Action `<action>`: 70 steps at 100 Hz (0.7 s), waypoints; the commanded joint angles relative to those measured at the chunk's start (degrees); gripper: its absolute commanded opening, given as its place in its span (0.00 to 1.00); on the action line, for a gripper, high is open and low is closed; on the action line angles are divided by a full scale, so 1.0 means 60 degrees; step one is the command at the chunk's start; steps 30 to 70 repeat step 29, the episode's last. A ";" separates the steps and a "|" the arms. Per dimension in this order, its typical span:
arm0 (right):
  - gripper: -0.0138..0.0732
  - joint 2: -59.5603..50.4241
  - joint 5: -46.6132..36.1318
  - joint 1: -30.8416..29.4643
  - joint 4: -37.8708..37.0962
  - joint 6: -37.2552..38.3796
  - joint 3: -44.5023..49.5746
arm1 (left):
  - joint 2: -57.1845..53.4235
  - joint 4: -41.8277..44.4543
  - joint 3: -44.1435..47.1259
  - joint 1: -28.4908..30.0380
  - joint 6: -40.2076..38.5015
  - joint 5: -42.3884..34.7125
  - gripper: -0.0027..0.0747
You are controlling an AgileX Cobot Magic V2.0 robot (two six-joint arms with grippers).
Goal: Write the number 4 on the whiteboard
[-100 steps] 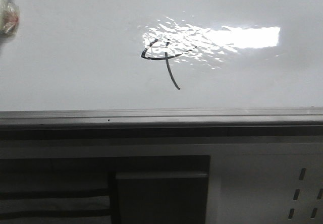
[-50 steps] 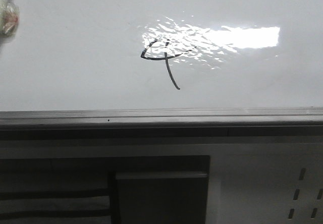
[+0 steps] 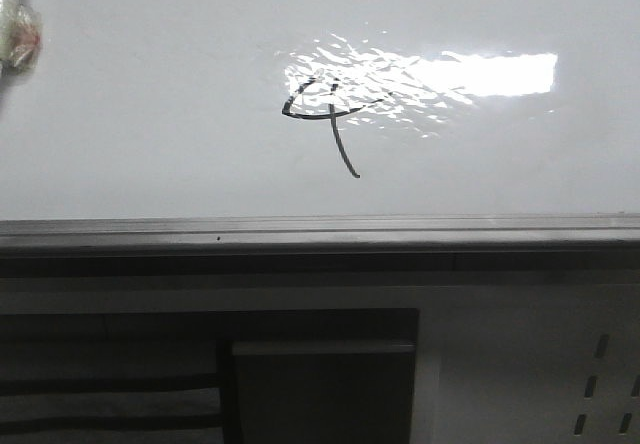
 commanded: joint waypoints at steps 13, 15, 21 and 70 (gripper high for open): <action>0.08 -0.0211 -0.1012 -0.0050 -0.0055 0.0018 0.0199 | -0.0266 -0.0112 0.0236 -0.0056 -0.0016 -0.0720 0.01; 0.08 -0.0211 -0.1012 -0.0050 -0.0055 0.0018 0.0199 | -0.0266 -0.0112 0.0236 -0.0056 -0.0016 -0.0720 0.01; 0.08 -0.0211 -0.1012 -0.0050 -0.0055 0.0018 0.0199 | -0.0266 -0.0112 0.0236 -0.0056 -0.0016 -0.0720 0.01; 0.08 -0.0211 -0.1012 -0.0050 -0.0055 0.0018 0.0199 | -0.0266 -0.0112 0.0236 -0.0056 -0.0016 -0.0720 0.01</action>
